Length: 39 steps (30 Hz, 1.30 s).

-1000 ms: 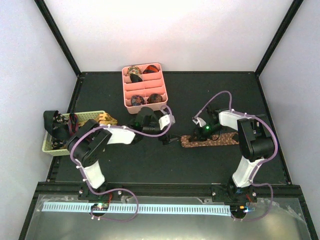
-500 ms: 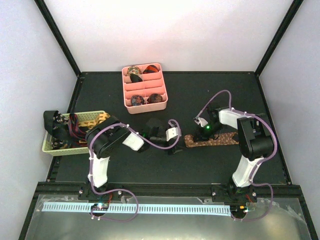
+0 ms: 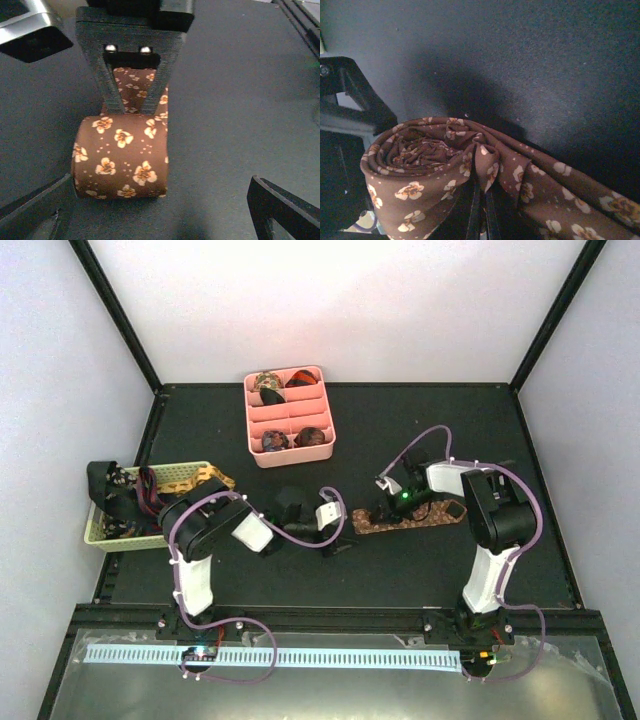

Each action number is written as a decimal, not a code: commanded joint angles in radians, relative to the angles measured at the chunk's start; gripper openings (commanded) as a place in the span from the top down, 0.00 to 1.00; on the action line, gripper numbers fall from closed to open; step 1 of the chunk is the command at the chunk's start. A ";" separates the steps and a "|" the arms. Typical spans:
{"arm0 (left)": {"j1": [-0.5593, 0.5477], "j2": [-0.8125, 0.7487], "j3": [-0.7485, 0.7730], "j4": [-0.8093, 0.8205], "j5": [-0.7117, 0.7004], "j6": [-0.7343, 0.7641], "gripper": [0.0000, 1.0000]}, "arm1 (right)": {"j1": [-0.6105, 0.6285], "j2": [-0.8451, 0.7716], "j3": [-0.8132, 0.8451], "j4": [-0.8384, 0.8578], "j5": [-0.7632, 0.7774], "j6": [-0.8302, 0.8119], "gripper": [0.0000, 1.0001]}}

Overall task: Roll the ties
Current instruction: Roll the tie at the center of the board.

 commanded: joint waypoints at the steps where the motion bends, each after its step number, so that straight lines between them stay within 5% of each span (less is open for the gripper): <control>1: 0.007 0.012 0.049 0.004 -0.058 0.005 0.04 | 0.013 0.045 -0.057 0.075 0.080 0.040 0.98; 10: -0.004 0.113 0.155 0.016 0.005 0.041 0.12 | 0.013 0.030 -0.083 0.062 0.106 0.021 0.98; 23: -0.038 0.205 0.214 -0.017 -0.011 0.054 0.50 | 0.013 0.023 -0.087 0.059 0.117 0.018 0.98; 31: -0.040 0.145 0.245 -0.455 -0.130 0.190 0.63 | 0.011 -0.020 -0.080 0.059 0.108 0.004 0.96; 35: -0.040 0.128 0.233 -0.580 -0.203 0.239 0.66 | 0.005 -0.044 -0.052 -0.005 0.105 -0.052 0.78; 39: -0.044 0.117 0.253 -0.663 -0.233 0.248 0.69 | -0.044 -0.075 -0.020 -0.116 0.087 -0.127 0.73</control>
